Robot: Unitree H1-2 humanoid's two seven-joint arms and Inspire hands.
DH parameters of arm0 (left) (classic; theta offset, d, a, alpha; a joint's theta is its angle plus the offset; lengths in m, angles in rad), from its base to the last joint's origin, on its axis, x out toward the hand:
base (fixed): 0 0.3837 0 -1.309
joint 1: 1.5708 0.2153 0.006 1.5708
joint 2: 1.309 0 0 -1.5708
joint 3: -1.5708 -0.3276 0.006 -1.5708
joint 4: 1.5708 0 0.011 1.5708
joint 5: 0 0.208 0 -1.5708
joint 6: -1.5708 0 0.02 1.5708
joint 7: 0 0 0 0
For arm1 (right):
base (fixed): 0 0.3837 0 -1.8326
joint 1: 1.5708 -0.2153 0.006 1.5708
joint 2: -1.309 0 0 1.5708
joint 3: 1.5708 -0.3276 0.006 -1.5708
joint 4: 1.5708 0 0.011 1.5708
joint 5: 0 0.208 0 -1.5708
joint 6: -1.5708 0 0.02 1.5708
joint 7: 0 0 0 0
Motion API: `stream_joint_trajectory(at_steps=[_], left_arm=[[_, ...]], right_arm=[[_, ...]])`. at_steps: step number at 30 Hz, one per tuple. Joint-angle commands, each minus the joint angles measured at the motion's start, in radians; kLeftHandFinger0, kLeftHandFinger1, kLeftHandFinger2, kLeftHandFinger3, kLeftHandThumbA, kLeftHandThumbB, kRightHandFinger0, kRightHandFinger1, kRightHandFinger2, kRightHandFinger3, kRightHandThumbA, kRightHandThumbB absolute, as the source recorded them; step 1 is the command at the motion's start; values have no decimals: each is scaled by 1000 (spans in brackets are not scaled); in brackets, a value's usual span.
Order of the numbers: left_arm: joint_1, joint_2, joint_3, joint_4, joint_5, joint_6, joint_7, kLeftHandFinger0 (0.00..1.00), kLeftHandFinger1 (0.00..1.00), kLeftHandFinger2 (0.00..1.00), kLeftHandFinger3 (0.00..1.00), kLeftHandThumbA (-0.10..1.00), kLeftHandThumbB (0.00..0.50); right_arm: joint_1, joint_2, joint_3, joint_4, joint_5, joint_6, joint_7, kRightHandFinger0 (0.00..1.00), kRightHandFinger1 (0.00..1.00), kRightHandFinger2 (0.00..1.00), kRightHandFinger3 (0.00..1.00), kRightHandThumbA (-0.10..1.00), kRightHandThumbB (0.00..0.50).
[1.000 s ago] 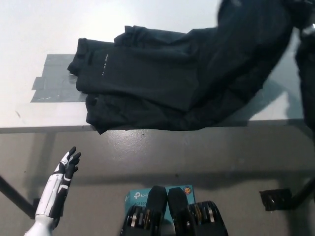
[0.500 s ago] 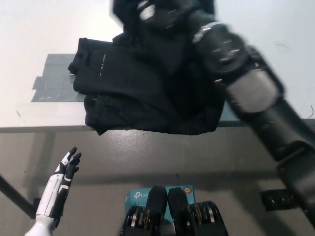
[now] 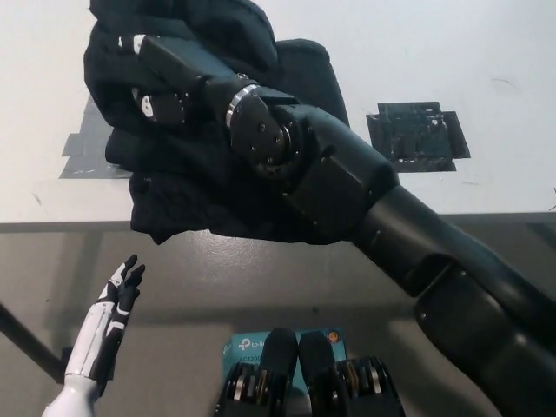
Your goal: The robot grabs the right edges of the black jacket on the table, and folds it in half
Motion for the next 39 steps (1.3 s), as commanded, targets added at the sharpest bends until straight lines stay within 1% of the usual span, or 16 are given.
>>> stream_joint_trajectory(at_steps=[1,3,10,14,17,18,21,22,25,27,28,32,33,35,37,39], left_arm=[[-17,13,3,-34,17,5,5,1000,1000,1000,1000,1000,96],[-21,12,4,-33,9,9,1,1000,1000,1000,1000,1000,93],[-25,14,9,-40,1,24,-2,1000,1000,1000,1000,1000,98],[-28,14,12,-42,-8,32,-4,1000,1000,1000,1000,1000,91],[-33,19,6,-32,-5,23,-10,1000,1000,1000,1000,1000,95],[-33,19,2,-31,6,20,-8,1000,1000,1000,1000,1000,96],[-26,16,-1,-35,13,22,-3,1000,1000,1000,1000,1000,67],[-25,14,-2,-37,16,27,-2,1000,1000,1000,1000,1000,86],[-27,11,-4,-34,18,21,1,1000,1000,1000,1000,1000,98],[-39,12,-1,-36,10,32,-3,1000,1000,1000,1000,1000,110],[-43,11,1,-37,10,34,-2,1000,1000,1000,1000,1000,107],[-62,6,5,-30,12,17,10,1000,1000,1000,1000,1000,93],[-68,13,9,-34,8,17,7,1000,1000,1000,1000,1000,82],[-84,17,19,-29,-10,12,4,1000,1000,1000,1000,1000,78],[-100,16,28,-24,-32,14,-1,1000,1000,1000,1000,1000,71],[-126,21,37,-10,-65,11,-13,1000,1000,1000,1000,1000,73]], right_arm=[[-127,-34,0,-68,-26,111,242,1000,1000,1000,1000,607,400],[-142,-59,23,-97,-45,169,318,1000,1000,1000,1000,731,495],[-162,-112,-8,-116,-23,237,418,1000,1000,1000,1000,813,500],[-187,-134,-48,-130,19,250,479,1000,1000,1000,1000,1000,500],[-173,-159,-103,-200,39,220,466,1000,1000,1000,1000,1000,481],[-165,-161,-134,-215,59,213,462,1000,1000,1000,1000,1000,451],[-154,-178,-241,-319,88,239,427,1000,1000,1000,1000,1000,476],[-160,-180,-302,-354,118,264,405,1000,1000,1000,1000,1000,493],[-165,-182,-477,-453,227,316,376,1000,1000,1000,1000,1000,480],[-167,-219,-552,-541,220,314,345,1000,1000,1000,1000,1000,500],[-155,-236,-604,-605,257,345,349,1000,1000,1000,1000,1000,474],[-81,-336,-707,-815,266,364,363,1000,1000,1000,1000,1000,453],[-2,-388,-747,-932,280,377,381,1000,1000,1000,1000,1000,419],[84,-432,-788,-1062,301,417,394,1000,1000,1000,1000,1000,398],[173,-477,-831,-1174,344,448,414,1000,1000,1000,1000,1000,435],[308,-537,-887,-1326,385,460,430,1000,1000,1000,1000,1000,439]])
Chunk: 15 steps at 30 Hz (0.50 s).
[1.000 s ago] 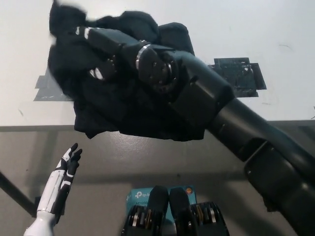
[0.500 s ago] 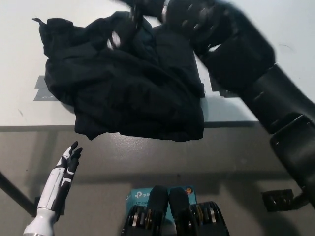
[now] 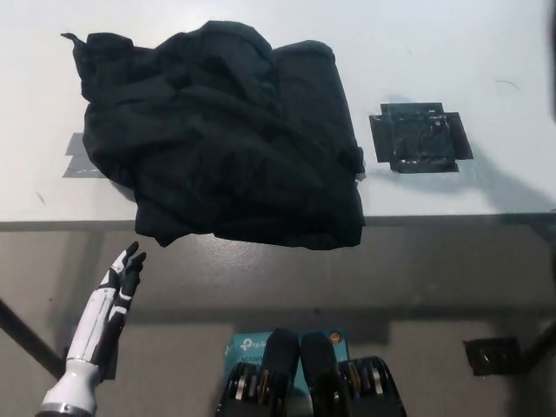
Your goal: The robot grabs the right edges of the black jacket on the table, and folds it in half
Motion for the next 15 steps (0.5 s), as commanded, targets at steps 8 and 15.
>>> stream_joint_trajectory(at_steps=[8,15], left_arm=[[-129,14,46,32,-111,-3,-25,1000,1000,1000,1000,1000,119],[-131,12,48,55,-125,-5,-27,1000,1000,1000,1000,1000,114]], right_arm=[[652,-176,-380,-732,397,53,-43,1000,1000,1000,1000,1000,433],[956,-27,-329,-738,391,-94,-62,1000,1000,1000,1000,1000,421]])
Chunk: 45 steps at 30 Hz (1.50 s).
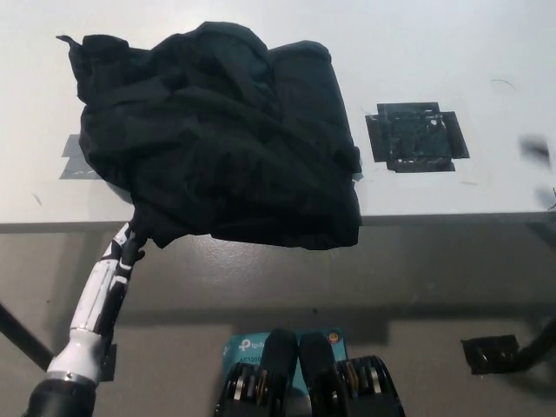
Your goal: The robot grabs the right edges of the black jacket on the table, and folds it in half
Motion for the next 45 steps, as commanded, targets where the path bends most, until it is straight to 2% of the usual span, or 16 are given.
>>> stream_joint_trajectory(at_steps=[1,2,4,8,9,10,12,17,20,21,23,26,31,34,39,45], left_arm=[[-34,11,33,-2,-77,-9,-20,1000,1000,1000,1000,1000,112],[-27,7,31,-12,-75,-2,-18,1000,1000,1000,1000,1000,103],[-5,3,29,-20,-70,3,-18,1000,1000,1000,1000,1000,112],[36,3,26,-24,-75,-15,-27,1000,1000,1000,1000,1000,121],[57,1,24,-35,-78,-8,-31,1000,1000,1000,1000,1000,121],[77,3,20,-41,-73,-15,-33,1000,1000,1000,1000,1000,120],[117,-3,13,-60,-71,-25,-35,1000,1000,1000,1000,1000,94],[150,4,11,-79,-77,-35,-40,1000,1000,1000,1000,1000,103],[148,11,14,-79,-73,-36,-40,1000,1000,1000,1000,1000,124],[150,12,14,-81,-69,-43,-39,1000,1000,1000,1000,1000,111],[150,10,16,-85,-70,-50,-38,1000,1000,1000,1000,1000,86],[150,14,18,-88,-61,-35,-34,1000,1000,1000,1000,1000,112],[141,18,19,-77,-71,-41,-40,1000,1000,1000,1000,1000,108],[140,20,17,-73,-66,-54,-39,1000,1000,1000,1000,1000,98],[144,22,17,-74,-57,-49,-35,1000,1000,1000,1000,1000,129],[153,15,19,-75,-52,-56,-26,1000,1000,1000,1000,1000,111]], right_arm=[[170,59,-40,-165,210,-105,-58,1000,1000,1000,1000,1000,422],[207,100,-14,-121,189,-118,-59,1000,1000,1000,1000,1000,385],[242,138,19,-50,151,-169,-57,1000,1000,1000,1000,1000,348],[287,227,86,192,69,-225,-81,1000,1000,1000,1000,1000,314],[305,235,104,257,40,-275,-78,1000,1000,1000,1000,1000,252],[320,247,116,309,35,-298,-77,1000,1000,1000,1000,1000,218],[346,263,134,421,26,-342,-85,1000,1000,1000,1000,1000,188],[364,245,178,549,-2,-363,-84,1000,1000,1000,1000,1000,185],[366,230,198,581,0,-387,-90,1000,1000,1000,1000,1000,165],[365,227,202,590,-6,-398,-95,1000,1000,1000,1000,1000,150],[359,224,209,602,-6,-410,-100,1000,1000,1000,1000,1000,159],[351,220,225,618,-23,-439,-113,1000,1000,1000,1000,1000,155],[351,217,236,628,-21,-442,-130,1000,1000,1000,1000,1000,176],[354,212,241,632,-17,-457,-132,1000,1000,1000,1000,1000,144],[350,209,249,626,-27,-457,-146,1000,1000,1000,1000,1000,155],[330,193,263,628,-33,-454,-145,1000,1000,1000,1000,1000,170]])
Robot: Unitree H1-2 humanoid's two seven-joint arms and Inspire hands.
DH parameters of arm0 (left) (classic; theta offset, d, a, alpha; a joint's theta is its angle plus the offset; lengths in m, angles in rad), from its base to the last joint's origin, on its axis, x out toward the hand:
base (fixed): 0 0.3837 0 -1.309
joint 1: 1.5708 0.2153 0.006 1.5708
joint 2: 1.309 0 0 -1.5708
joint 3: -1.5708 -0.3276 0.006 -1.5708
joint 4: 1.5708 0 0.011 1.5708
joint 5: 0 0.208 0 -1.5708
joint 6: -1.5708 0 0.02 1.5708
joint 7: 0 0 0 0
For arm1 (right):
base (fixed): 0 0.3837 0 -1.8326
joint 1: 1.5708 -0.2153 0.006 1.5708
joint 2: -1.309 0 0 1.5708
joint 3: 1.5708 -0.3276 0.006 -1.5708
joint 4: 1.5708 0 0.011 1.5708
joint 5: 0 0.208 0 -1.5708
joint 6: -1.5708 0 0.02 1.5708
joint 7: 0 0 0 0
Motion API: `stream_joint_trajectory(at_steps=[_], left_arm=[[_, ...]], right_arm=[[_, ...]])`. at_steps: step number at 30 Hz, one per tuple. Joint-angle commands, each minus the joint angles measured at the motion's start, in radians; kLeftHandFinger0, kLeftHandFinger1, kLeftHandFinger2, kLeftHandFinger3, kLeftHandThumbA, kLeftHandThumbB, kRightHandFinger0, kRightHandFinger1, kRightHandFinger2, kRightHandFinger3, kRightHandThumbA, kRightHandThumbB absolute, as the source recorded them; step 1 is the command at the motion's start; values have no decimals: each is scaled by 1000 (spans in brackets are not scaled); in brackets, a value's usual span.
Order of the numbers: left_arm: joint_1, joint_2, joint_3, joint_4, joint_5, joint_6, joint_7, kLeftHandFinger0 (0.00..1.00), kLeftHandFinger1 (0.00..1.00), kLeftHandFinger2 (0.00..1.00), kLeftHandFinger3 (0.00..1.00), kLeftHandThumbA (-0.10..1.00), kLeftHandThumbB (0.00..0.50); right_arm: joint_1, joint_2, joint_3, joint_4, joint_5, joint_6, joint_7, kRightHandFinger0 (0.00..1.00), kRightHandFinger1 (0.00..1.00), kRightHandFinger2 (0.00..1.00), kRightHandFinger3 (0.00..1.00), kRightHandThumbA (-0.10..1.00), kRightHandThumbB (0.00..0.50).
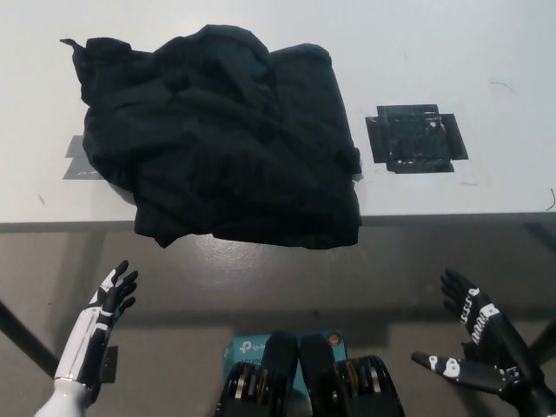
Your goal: The robot grabs the right edges of the black jacket on the table, and folds it in half
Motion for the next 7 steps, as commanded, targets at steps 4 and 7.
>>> stream_joint_trajectory(at_steps=[4,7], left_arm=[[5,10,7,-29,5,-40,6,1000,1000,1000,1000,1000,101],[4,12,8,-26,9,-43,8,1000,1000,1000,1000,1000,88]], right_arm=[[-42,-28,23,-20,-13,-41,-18,1000,1000,1000,1000,1000,162],[-46,-29,26,-18,-12,-43,-19,1000,1000,1000,1000,1000,155]])
